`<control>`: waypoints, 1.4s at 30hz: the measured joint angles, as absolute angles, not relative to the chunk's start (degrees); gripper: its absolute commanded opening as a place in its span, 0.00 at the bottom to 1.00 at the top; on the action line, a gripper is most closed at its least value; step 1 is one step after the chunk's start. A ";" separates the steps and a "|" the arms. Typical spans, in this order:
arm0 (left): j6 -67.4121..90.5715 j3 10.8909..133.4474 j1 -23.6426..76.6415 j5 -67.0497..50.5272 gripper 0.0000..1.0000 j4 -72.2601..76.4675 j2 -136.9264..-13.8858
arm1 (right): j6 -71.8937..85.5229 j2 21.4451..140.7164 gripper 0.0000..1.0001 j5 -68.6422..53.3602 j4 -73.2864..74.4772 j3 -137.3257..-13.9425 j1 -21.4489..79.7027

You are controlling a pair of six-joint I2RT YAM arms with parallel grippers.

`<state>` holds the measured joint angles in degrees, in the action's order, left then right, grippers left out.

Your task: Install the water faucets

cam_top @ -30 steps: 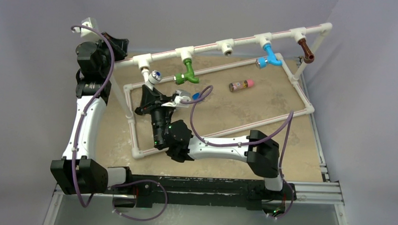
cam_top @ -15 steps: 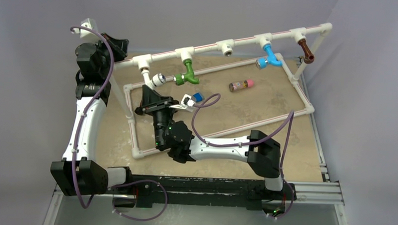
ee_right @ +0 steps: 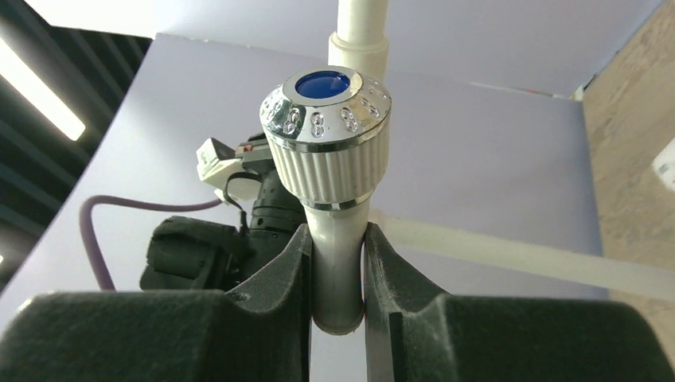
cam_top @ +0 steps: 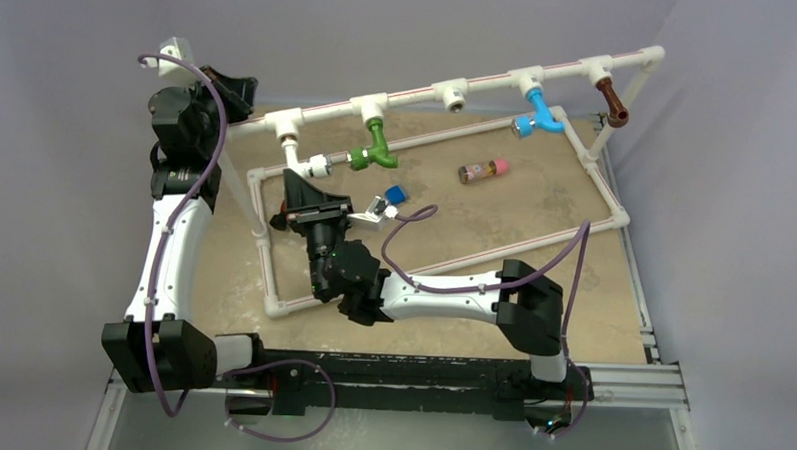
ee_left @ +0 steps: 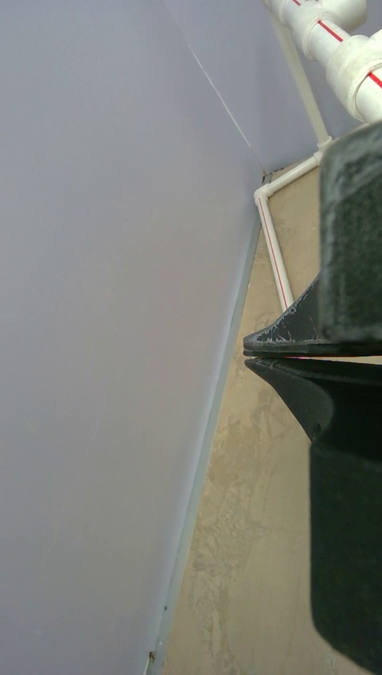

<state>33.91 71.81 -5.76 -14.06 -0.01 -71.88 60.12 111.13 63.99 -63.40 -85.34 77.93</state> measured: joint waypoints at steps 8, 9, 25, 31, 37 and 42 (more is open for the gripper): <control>33.95 71.66 -5.87 -14.37 0.00 0.38 -71.88 | 66.96 111.13 0.00 63.75 -63.05 -84.93 77.80; 33.93 71.66 -5.87 -14.37 0.00 0.43 -71.88 | 67.64 111.13 0.00 63.72 -62.96 -84.88 77.76; 33.98 71.61 -6.00 -14.41 0.00 0.91 -72.05 | 86.26 110.15 0.00 58.81 -60.64 -82.63 76.42; 34.02 71.61 -6.00 -14.44 0.00 1.04 -72.10 | 89.95 109.36 0.00 56.34 -60.42 -81.25 75.94; 34.02 71.61 -6.00 -14.46 0.00 1.06 -72.10 | 90.37 109.32 0.05 55.70 -60.47 -81.08 75.77; 34.04 71.61 -6.00 -14.48 0.00 1.06 -72.10 | 90.37 109.25 0.20 55.24 -60.95 -80.64 75.66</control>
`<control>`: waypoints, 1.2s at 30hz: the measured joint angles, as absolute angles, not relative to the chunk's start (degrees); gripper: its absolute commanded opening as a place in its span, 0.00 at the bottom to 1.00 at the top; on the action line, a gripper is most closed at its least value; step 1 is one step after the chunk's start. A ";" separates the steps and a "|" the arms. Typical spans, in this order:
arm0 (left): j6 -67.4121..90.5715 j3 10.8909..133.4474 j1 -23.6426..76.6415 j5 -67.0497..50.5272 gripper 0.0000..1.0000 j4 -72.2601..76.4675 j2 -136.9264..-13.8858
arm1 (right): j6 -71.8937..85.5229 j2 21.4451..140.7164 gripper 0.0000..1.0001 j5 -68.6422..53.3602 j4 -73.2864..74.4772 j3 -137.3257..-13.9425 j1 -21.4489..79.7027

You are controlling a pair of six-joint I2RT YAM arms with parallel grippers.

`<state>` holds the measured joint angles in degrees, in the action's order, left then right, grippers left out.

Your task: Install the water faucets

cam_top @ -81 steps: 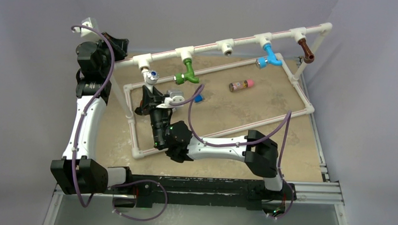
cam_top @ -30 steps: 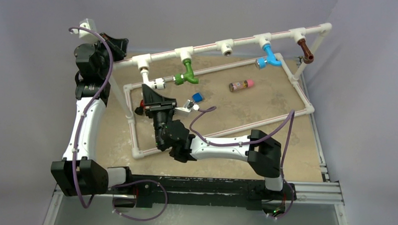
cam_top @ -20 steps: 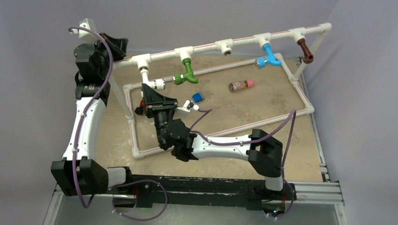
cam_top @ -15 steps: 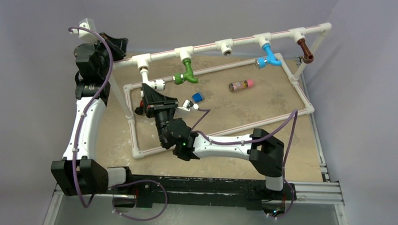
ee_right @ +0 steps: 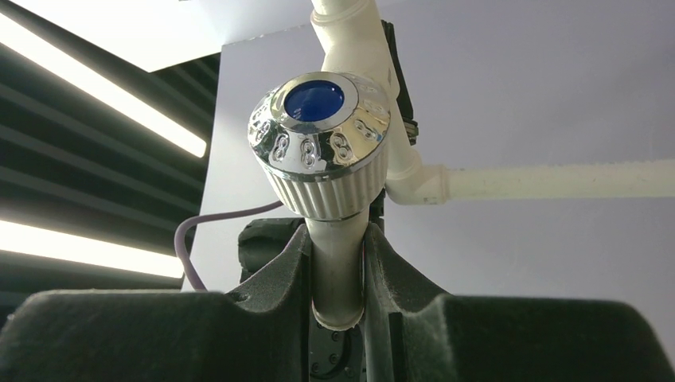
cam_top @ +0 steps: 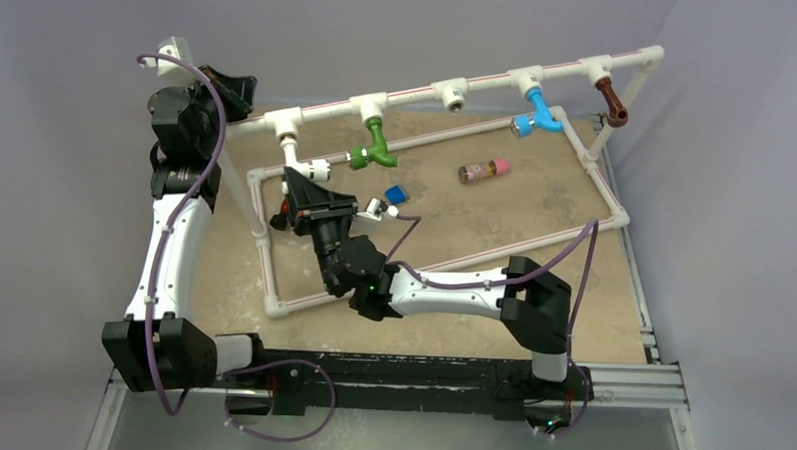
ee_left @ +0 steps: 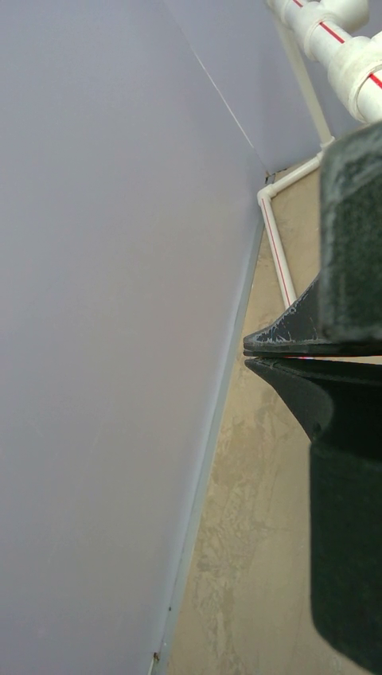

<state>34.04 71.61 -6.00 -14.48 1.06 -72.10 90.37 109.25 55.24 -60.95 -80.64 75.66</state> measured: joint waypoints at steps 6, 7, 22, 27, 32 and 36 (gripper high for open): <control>34.11 71.59 -6.00 -14.61 0.00 1.06 -72.10 | 90.32 108.97 0.33 53.89 -61.60 -80.07 75.31; 34.13 71.59 -6.00 -14.72 0.00 1.04 -72.10 | 90.35 108.97 0.34 53.63 -61.71 -79.99 75.22; 34.89 71.13 -5.93 -16.05 0.00 -0.62 -71.07 | 89.93 109.03 0.55 49.32 -62.85 -79.72 71.79; 34.92 71.13 -5.96 -16.05 0.00 -0.71 -71.00 | 89.03 109.03 0.63 49.06 -64.97 -79.31 71.22; 34.92 71.13 -5.96 -16.05 0.00 -0.71 -71.00 | 87.72 109.03 0.68 48.34 -67.33 -79.13 71.18; 34.92 71.13 -5.96 -16.05 0.00 -0.75 -71.00 | 86.96 109.12 0.71 47.77 -68.20 -79.07 71.20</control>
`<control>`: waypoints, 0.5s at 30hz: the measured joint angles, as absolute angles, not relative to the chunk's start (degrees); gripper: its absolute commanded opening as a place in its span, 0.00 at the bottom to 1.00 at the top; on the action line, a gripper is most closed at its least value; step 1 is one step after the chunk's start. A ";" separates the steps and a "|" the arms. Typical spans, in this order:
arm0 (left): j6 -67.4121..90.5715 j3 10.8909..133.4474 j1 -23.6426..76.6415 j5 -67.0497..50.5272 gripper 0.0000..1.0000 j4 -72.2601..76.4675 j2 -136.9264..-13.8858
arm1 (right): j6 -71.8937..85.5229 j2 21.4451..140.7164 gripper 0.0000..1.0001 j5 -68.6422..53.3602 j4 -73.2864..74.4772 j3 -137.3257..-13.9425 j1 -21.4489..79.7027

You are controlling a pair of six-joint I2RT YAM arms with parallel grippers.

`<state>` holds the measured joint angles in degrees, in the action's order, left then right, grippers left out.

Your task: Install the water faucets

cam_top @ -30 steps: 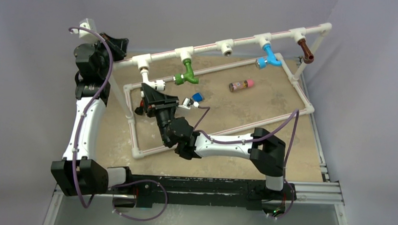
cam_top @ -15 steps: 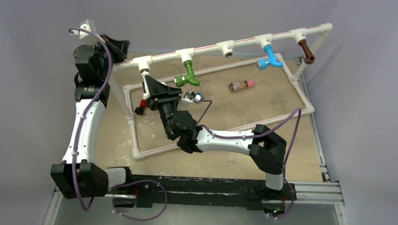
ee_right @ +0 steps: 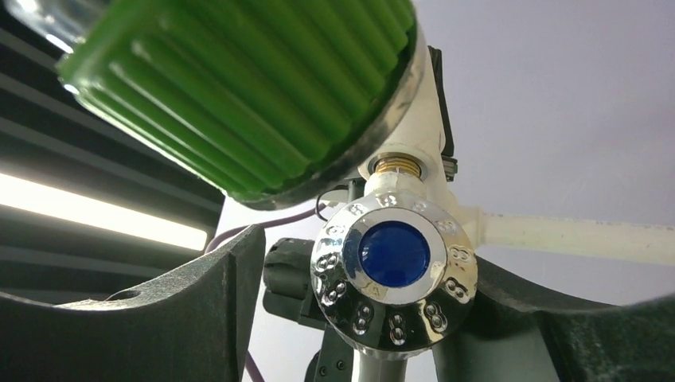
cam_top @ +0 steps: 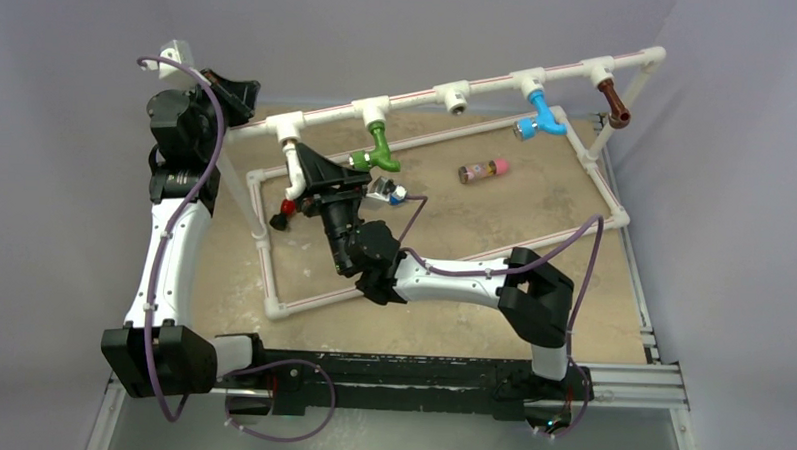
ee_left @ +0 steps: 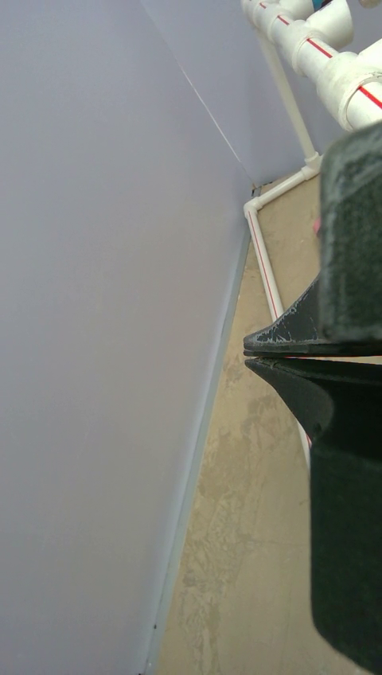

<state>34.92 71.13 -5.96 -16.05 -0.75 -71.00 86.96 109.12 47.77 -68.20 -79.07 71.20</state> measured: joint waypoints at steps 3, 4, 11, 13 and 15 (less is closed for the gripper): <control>34.92 71.13 -5.96 -16.05 0.00 -0.78 -70.98 | 86.70 109.12 0.73 46.98 -68.79 -78.61 71.24; 34.92 71.13 -5.96 -16.05 0.00 -0.78 -70.96 | 86.52 109.12 0.73 46.89 -68.97 -78.35 71.24; 34.92 71.13 -5.98 -16.03 0.00 -0.80 -70.96 | 86.28 109.12 0.75 46.85 -69.10 -76.77 71.24; 34.92 71.13 -5.98 -16.05 0.00 -0.80 -70.96 | 86.19 109.12 0.77 46.85 -69.17 -76.16 71.24; 34.92 71.13 -5.98 -16.05 0.00 -0.80 -70.96 | 85.58 109.10 0.79 46.81 -69.47 -75.18 71.40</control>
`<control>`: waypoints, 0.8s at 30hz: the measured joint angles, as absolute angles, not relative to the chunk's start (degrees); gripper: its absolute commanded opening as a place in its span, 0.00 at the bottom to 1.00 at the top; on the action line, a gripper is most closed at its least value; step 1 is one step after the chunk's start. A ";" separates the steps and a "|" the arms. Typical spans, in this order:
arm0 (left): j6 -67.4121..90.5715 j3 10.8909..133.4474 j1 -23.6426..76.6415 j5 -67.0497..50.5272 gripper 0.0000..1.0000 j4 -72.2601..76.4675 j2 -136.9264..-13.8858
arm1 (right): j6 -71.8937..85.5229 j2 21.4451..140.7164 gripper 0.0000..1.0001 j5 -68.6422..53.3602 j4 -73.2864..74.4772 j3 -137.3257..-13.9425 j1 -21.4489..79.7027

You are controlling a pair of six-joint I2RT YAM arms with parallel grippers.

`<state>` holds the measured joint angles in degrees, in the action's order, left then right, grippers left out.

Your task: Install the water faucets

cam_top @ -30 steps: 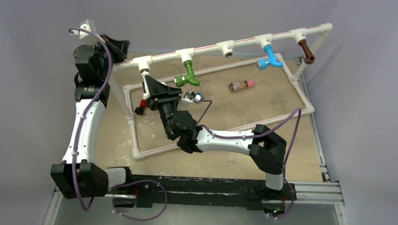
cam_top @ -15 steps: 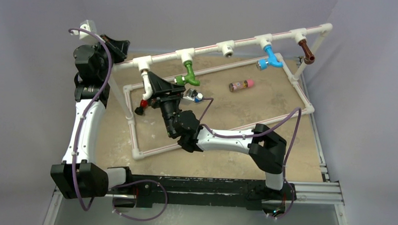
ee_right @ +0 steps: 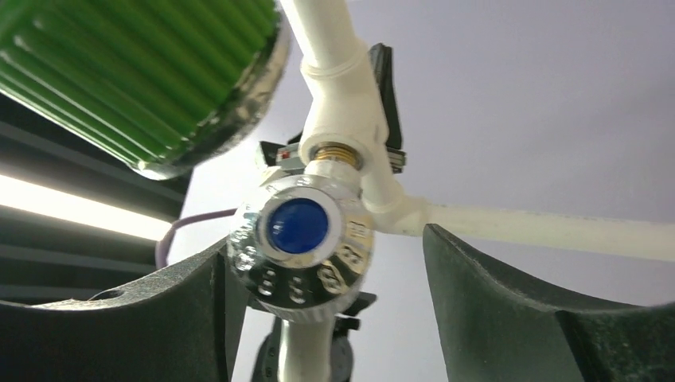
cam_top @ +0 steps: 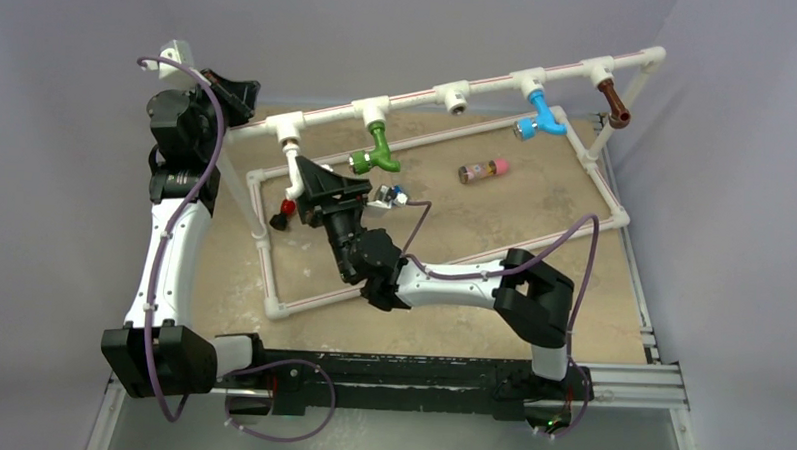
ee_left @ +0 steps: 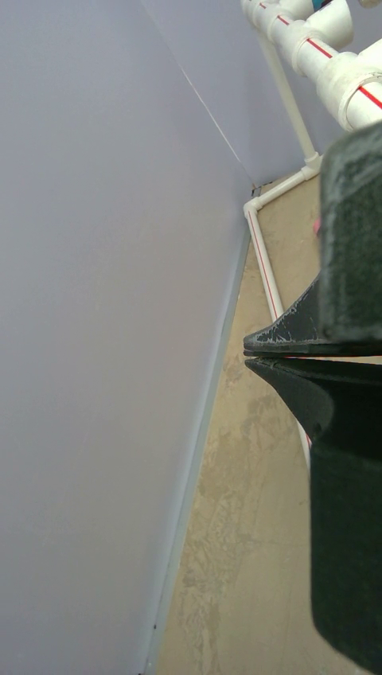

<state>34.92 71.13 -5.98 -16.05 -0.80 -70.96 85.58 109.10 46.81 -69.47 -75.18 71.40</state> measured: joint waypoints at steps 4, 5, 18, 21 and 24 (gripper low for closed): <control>34.92 71.13 -5.98 -16.05 0.00 -0.82 -70.96 | 82.08 108.55 0.83 46.61 -70.98 -71.92 71.79; 34.92 71.13 -5.98 -16.03 0.00 -0.82 -70.96 | 80.97 108.27 0.82 46.52 -71.61 -71.02 71.94; 34.92 71.13 -5.98 -15.99 0.00 -0.91 -70.96 | 70.35 102.17 0.84 41.91 -81.38 -65.04 72.01; 34.92 71.13 -5.98 -15.99 0.00 -0.91 -70.98 | 68.75 100.31 0.84 40.64 -81.38 -62.52 72.01; 34.92 71.13 -6.00 -15.99 0.00 -0.91 -71.00 | 67.18 97.84 0.84 39.83 -81.17 -59.86 72.01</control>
<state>34.92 71.13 -6.00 -15.99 -0.91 -71.00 67.18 97.84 39.83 -81.17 -59.86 72.01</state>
